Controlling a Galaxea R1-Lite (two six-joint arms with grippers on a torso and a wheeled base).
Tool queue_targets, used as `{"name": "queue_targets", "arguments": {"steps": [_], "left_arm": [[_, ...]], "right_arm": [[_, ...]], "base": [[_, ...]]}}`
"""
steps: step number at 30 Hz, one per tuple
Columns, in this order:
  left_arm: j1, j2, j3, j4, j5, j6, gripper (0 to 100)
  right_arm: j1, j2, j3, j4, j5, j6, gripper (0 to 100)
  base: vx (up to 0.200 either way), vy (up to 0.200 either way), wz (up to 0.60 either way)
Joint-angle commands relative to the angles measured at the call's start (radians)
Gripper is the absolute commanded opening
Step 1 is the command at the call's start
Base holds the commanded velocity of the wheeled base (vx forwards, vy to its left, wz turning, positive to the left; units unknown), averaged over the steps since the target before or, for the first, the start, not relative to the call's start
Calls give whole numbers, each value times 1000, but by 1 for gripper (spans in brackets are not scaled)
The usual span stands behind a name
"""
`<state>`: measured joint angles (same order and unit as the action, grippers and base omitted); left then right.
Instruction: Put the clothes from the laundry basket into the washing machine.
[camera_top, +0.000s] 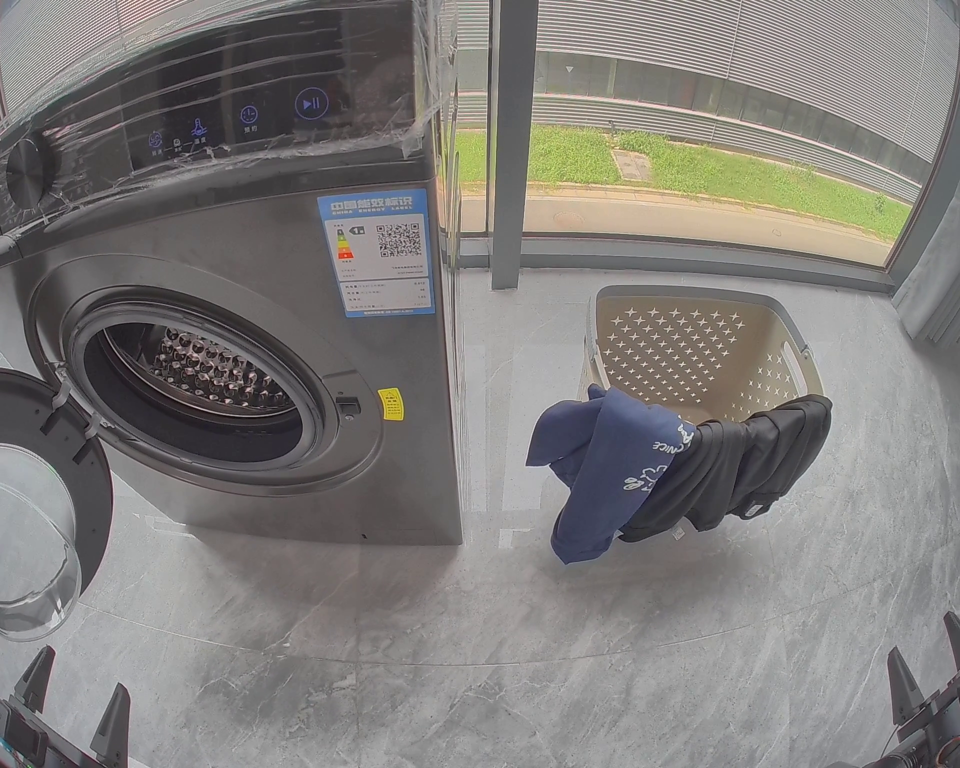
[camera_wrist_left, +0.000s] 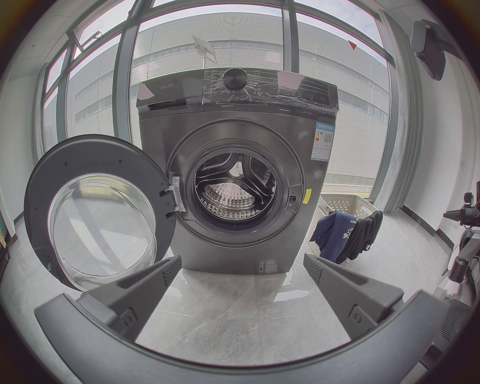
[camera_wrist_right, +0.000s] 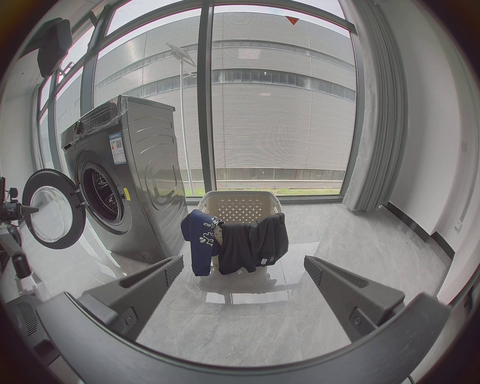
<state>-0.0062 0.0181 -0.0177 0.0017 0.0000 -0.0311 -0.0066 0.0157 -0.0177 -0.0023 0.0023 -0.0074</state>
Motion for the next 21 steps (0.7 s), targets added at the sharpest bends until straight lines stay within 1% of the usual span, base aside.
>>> {"name": "queue_targets", "arguments": {"steps": [1,4,10,13,16,21], "left_arm": [[0,-12,15,0,0,0,100],[0,-12,15,0,0,-1,100],[0,-12,15,0,0,-1,100],[0,-12,15,0,0,-1,100],[0,-12,15,0,2,-1,100],[0,-12,15,0,2,-1,100]], "right_arm": [[0,-3,16,1,1,0,100],[0,-3,16,1,1,0,100],[0,-5,16,1,5,-2,100],[0,-3,18,-1,11,0,100],[0,-3,18,-1,11,0,100],[0,-3,18,-1,11,0,100]], "base": [[0,-200,0],[0,-200,0],[0,0,0],[0,0,-600],[0,0,0],[0,-200,0]]}}
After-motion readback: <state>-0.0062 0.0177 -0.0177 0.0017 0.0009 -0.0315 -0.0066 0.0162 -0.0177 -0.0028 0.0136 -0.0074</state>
